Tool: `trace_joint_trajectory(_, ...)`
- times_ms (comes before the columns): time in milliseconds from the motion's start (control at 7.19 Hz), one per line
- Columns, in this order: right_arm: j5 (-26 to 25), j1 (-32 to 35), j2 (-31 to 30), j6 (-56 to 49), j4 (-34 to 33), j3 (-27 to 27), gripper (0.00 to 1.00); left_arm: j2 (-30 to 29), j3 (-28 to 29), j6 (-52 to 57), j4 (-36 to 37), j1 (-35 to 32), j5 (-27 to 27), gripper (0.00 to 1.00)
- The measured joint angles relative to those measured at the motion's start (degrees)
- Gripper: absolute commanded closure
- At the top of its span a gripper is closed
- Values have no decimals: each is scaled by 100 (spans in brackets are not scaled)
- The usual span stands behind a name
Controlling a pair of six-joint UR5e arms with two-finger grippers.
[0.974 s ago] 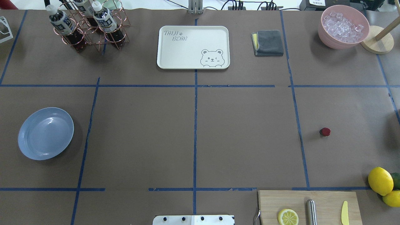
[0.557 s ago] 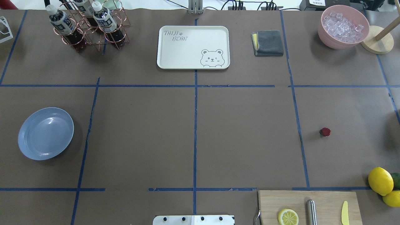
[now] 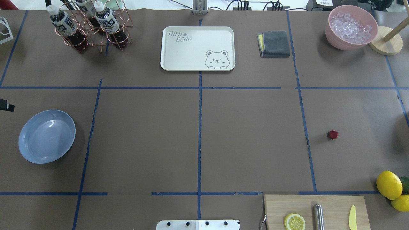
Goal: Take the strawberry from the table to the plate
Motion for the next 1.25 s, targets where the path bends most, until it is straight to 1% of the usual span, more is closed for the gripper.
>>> trace_joint_trajectory(278,73,-56,5,243,0,22,0,67,512,-608,-929,462,361,8)
trace_joint_trajectory(417,82,-68,10,284,1,38,0,71,646,-938,-1235,717,481,15)
trace_joint_trajectory(557,85,-71,13,299,1,44,0,73,700,-1168,-1386,957,583,29)
trace_joint_trajectory(696,86,-74,14,303,1,46,0,74,722,-1297,-1446,1129,645,44)
trace_joint_trajectory(835,86,-75,15,307,1,48,0,78,728,-1360,-1465,1238,677,73)
trace_joint_trajectory(974,86,-75,15,314,1,48,0,84,726,-1377,-1470,1294,697,96)
trace_joint_trajectory(1113,88,-75,16,329,1,50,0,94,718,-1377,-1472,1322,708,100)
trace_joint_trajectory(1252,92,-75,16,350,1,54,0,113,704,-1370,-1472,1334,714,100)
